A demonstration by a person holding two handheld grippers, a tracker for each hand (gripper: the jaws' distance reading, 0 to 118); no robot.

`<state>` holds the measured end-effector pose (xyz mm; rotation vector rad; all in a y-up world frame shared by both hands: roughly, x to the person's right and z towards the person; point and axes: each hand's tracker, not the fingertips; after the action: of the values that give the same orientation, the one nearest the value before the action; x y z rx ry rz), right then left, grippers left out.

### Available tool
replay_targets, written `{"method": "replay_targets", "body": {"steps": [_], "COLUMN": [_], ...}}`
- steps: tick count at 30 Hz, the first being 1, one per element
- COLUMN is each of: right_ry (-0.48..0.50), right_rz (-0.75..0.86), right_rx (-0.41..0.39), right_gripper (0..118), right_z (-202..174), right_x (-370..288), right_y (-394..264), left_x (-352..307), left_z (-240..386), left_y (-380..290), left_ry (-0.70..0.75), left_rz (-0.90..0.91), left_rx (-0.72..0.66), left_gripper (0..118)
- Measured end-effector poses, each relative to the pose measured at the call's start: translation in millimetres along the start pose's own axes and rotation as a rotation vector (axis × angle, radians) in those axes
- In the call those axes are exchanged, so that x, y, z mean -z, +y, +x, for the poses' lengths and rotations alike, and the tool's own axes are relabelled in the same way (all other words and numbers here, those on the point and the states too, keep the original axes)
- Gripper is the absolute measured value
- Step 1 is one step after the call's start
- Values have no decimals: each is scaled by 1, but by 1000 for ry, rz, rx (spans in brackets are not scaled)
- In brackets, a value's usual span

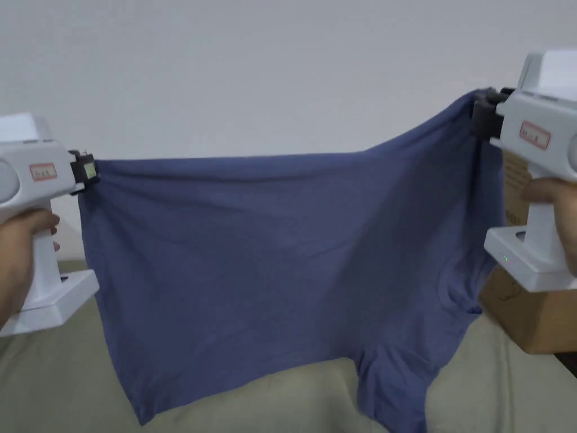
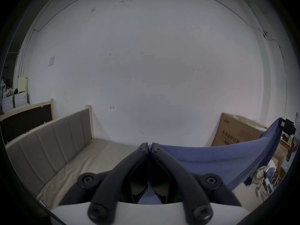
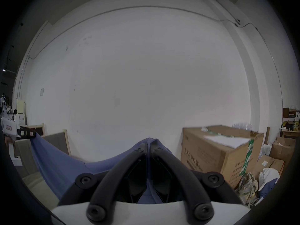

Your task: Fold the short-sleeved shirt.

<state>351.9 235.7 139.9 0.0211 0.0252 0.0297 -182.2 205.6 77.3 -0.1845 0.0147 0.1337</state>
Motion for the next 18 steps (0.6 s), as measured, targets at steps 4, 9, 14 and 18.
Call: {"method": "replay_targets", "body": {"steps": [4,9,14,18], "right_ry": [16,18,35,56], "right_rz": [-120,-260,-359,-428], "right_rx": [-1,43,74,80], "right_gripper": [1,1,1,1], "right_z": [6,13,17,17], "right_x": [14,12,-16,-56], "right_y": [-63,-140,-194,-228], "left_x": [20,22,0,-32], "left_z": [-6,-14,-24,-32], "left_y": [-60,-140,-205,-251], "left_ry": [6,8,15,22], "left_rz": [-100,-225,-331,-407], "left_rx": [19,3,-14,-32], "left_gripper": [0,0,0,0]}}
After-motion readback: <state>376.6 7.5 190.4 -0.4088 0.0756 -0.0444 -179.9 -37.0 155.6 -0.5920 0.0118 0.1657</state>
